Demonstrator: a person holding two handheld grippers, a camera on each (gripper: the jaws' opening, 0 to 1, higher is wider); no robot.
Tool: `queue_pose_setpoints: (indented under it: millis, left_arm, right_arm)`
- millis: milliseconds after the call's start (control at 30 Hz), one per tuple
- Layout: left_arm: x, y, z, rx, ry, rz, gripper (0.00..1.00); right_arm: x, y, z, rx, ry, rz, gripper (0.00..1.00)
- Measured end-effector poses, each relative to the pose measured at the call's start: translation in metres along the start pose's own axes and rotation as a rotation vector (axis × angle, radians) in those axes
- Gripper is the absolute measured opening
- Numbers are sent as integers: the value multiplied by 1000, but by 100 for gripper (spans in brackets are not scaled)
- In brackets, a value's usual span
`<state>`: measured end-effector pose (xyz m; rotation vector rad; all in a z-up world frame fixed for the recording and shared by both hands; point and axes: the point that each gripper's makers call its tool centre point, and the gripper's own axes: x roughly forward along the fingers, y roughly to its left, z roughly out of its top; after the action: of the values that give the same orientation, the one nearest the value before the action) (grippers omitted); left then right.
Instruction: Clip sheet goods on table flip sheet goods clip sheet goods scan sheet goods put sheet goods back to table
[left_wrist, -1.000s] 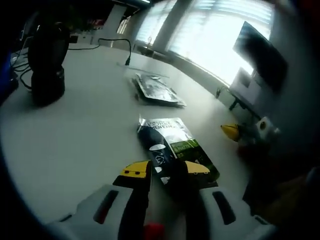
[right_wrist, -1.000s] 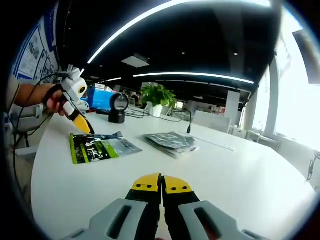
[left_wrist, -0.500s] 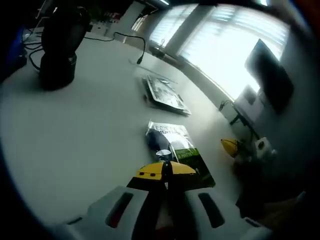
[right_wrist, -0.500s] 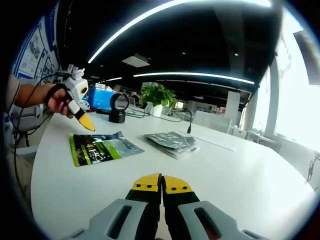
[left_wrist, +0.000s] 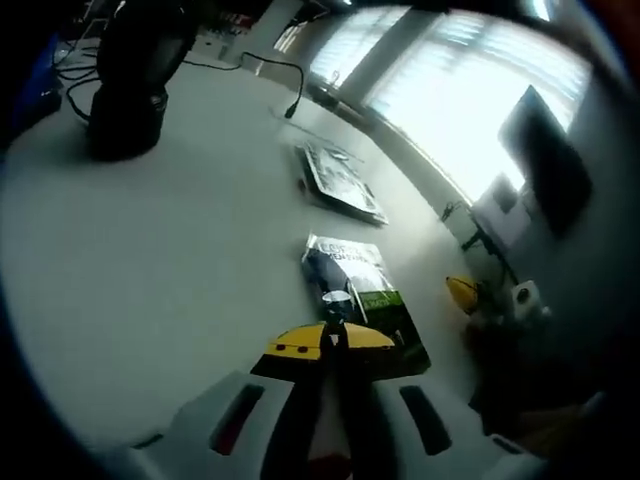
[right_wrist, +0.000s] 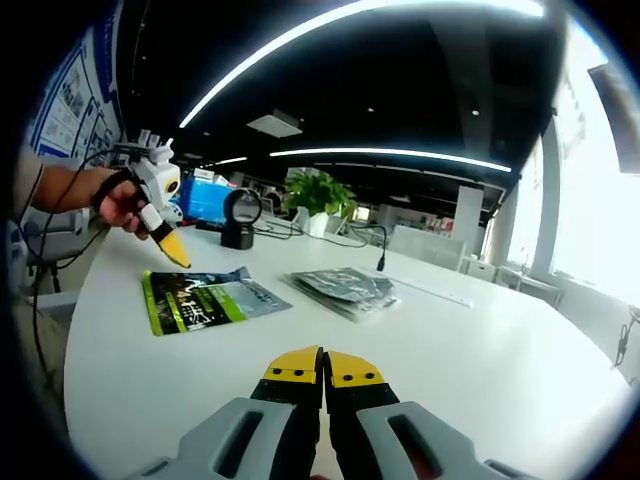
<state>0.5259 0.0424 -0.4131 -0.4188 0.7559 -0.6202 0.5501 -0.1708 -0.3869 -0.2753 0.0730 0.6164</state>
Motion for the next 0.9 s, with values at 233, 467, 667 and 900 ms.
queue_pose_setpoints:
  millis: [233, 467, 667, 900]
  left_arm:
    - [2, 4, 3, -3, 27, 7, 11]
    - [8, 3, 2, -43, 91, -13, 13]
    - [11, 3, 7, -45, 116, -10, 17]
    - [15, 1, 7, -20, 168, 0, 16]
  right_arm:
    - [0, 0, 0, 0, 1, -1, 0]
    - [1, -1, -1, -1, 6, -1, 0]
    - [1, -2, -1, 0, 6, 0, 0]
    - [2, -1, -1, -1, 8, 2, 0]
